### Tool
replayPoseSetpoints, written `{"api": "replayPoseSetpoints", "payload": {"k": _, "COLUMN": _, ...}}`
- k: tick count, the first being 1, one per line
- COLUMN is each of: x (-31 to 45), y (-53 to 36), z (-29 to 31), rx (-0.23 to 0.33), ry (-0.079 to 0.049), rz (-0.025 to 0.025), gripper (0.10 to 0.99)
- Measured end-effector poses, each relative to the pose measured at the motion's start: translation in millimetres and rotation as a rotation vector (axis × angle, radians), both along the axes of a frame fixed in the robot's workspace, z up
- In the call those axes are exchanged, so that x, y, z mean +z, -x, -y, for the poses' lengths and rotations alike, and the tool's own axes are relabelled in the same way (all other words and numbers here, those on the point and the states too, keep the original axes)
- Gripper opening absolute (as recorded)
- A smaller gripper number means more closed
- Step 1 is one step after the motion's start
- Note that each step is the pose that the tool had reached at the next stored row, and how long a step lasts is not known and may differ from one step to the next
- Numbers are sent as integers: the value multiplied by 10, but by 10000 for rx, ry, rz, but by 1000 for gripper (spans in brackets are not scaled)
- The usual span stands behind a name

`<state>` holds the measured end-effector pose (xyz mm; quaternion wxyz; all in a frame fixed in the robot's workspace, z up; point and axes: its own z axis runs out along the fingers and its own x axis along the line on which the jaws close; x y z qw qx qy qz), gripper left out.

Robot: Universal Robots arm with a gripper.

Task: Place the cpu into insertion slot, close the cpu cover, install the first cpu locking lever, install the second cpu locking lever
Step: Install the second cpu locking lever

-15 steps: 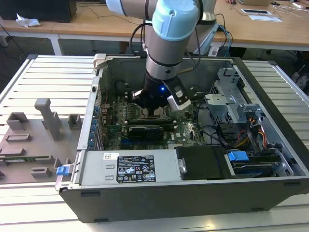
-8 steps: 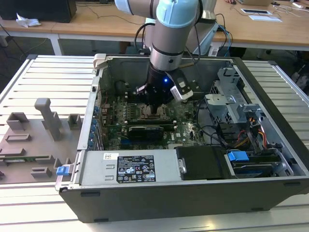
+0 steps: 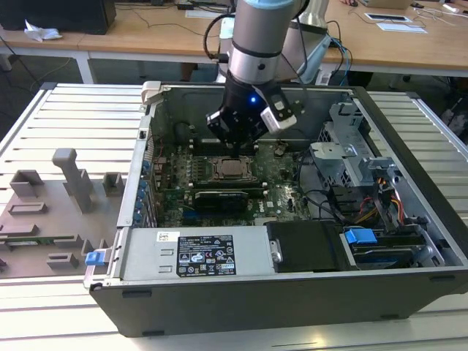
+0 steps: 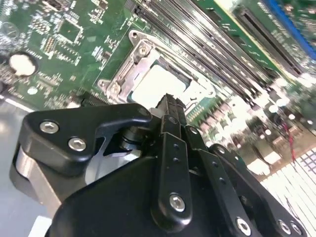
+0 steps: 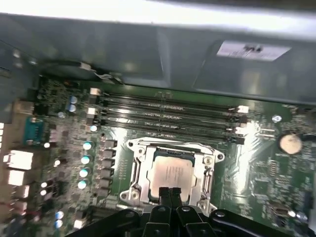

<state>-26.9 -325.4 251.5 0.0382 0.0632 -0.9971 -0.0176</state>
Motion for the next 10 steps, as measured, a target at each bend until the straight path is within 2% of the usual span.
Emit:
{"api": "replayPoseSetpoints", "payload": {"k": 3, "x": 62, "y": 0, "z": 0, "rx": -1, "ry": 1, "rz": 0, "gripper": 106}}
{"api": "replayPoseSetpoints", "payload": {"k": 10, "x": 66, "y": 0, "z": 0, "rx": 0, "ry": 0, "rz": 0, "gripper": 106}}
